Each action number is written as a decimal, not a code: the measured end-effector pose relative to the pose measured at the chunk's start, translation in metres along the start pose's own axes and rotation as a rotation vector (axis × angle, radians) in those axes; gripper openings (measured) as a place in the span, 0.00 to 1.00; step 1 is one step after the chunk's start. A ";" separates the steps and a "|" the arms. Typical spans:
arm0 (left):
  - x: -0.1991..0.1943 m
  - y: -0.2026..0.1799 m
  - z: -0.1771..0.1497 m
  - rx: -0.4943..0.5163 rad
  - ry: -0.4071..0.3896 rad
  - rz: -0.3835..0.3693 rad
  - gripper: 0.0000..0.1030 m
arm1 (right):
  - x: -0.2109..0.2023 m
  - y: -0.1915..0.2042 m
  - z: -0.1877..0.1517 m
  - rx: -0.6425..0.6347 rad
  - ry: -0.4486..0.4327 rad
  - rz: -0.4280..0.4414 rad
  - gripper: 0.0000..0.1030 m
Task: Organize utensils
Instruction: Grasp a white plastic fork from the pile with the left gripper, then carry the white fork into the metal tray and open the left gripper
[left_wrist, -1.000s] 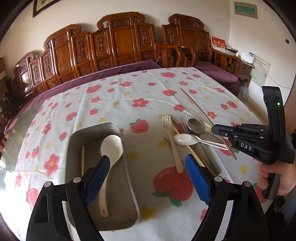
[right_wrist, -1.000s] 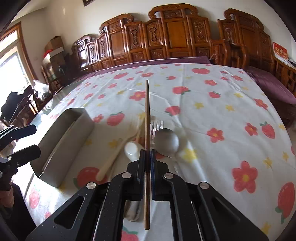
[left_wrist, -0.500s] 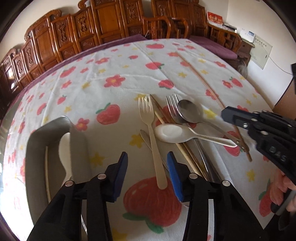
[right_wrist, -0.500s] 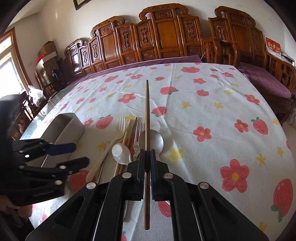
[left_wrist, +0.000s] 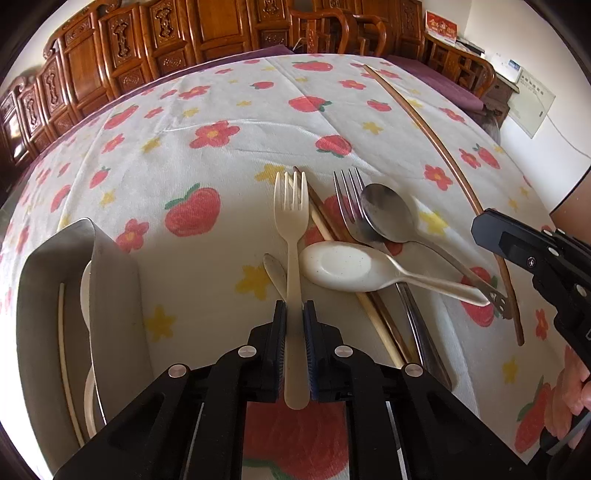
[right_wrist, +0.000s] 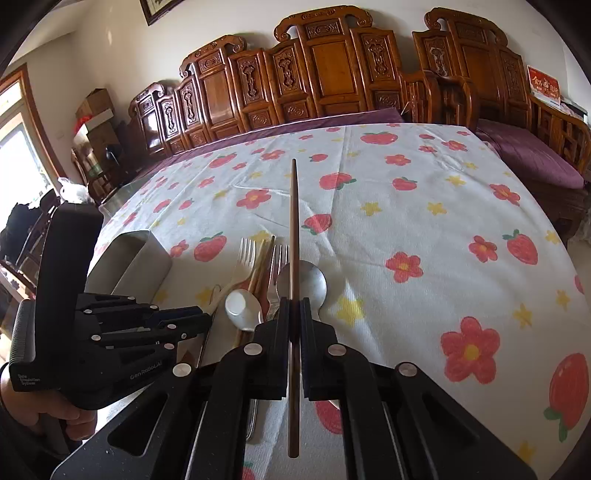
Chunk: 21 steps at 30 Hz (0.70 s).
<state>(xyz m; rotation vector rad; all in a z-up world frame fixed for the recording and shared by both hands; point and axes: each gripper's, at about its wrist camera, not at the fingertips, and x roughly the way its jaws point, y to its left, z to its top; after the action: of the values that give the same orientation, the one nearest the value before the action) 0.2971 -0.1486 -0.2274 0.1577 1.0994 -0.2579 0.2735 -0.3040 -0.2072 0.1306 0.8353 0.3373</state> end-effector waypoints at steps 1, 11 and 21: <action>-0.002 0.000 -0.001 0.002 -0.005 0.003 0.08 | 0.000 0.000 0.000 -0.001 0.001 -0.001 0.06; -0.035 0.008 0.001 0.006 -0.092 0.006 0.08 | 0.000 0.013 0.001 -0.022 0.003 0.009 0.06; -0.076 0.020 -0.007 0.020 -0.159 0.009 0.08 | -0.003 0.036 0.001 -0.064 -0.002 0.022 0.06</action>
<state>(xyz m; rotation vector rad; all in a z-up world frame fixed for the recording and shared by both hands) 0.2643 -0.1177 -0.1629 0.1575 0.9381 -0.2688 0.2637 -0.2715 -0.1956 0.0809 0.8204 0.3841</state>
